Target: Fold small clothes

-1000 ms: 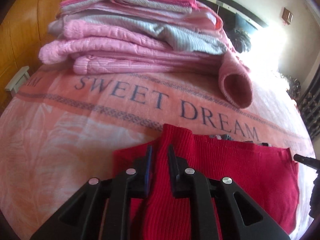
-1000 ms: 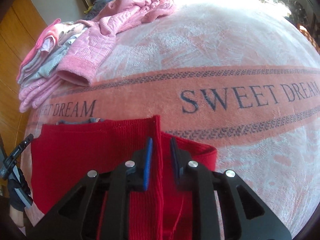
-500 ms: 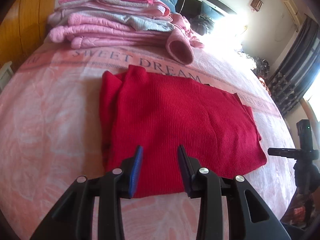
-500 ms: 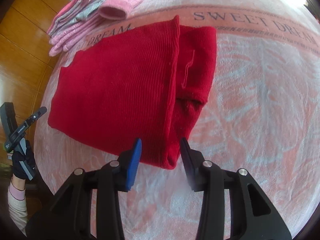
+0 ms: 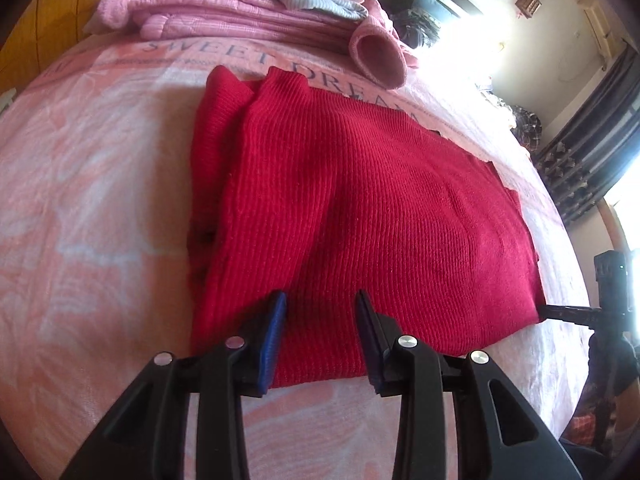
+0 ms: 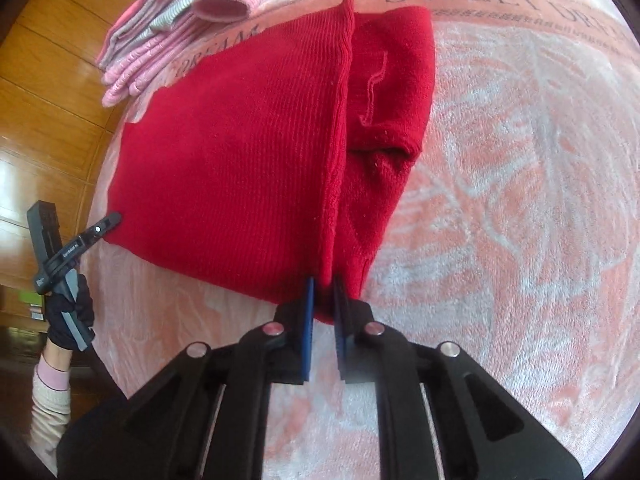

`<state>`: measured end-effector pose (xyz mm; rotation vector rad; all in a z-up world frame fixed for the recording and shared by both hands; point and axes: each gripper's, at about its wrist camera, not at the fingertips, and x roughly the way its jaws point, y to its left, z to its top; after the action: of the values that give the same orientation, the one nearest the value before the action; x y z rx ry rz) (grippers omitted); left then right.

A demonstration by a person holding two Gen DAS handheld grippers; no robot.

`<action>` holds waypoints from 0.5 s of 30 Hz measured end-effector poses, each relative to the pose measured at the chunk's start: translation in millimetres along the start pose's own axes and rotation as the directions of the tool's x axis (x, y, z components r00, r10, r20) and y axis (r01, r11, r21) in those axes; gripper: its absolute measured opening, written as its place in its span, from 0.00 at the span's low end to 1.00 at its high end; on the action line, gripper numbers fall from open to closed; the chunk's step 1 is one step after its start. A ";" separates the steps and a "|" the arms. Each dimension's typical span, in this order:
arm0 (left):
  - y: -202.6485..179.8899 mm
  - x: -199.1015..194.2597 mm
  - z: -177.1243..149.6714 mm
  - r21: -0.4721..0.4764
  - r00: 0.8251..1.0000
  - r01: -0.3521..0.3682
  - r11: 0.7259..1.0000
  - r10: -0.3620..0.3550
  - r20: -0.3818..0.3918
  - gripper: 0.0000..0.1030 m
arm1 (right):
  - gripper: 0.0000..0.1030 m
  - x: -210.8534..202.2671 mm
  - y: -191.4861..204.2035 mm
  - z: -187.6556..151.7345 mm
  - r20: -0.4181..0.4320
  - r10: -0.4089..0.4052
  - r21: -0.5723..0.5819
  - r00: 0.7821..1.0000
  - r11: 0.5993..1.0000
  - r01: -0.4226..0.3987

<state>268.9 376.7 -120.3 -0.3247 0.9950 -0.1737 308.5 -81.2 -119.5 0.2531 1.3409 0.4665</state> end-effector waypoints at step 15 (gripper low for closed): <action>-12.2 26.4 41.9 -0.027 0.999 0.033 0.999 -0.033 0.009 0.42 | 0.55 13.5 -62.7 49.9 0.032 0.127 0.261 0.991 0.956 -0.131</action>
<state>318.5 365.6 -116.0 -0.3662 0.9843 -0.1890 370.3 -125.9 -147.7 0.5656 1.3760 0.3943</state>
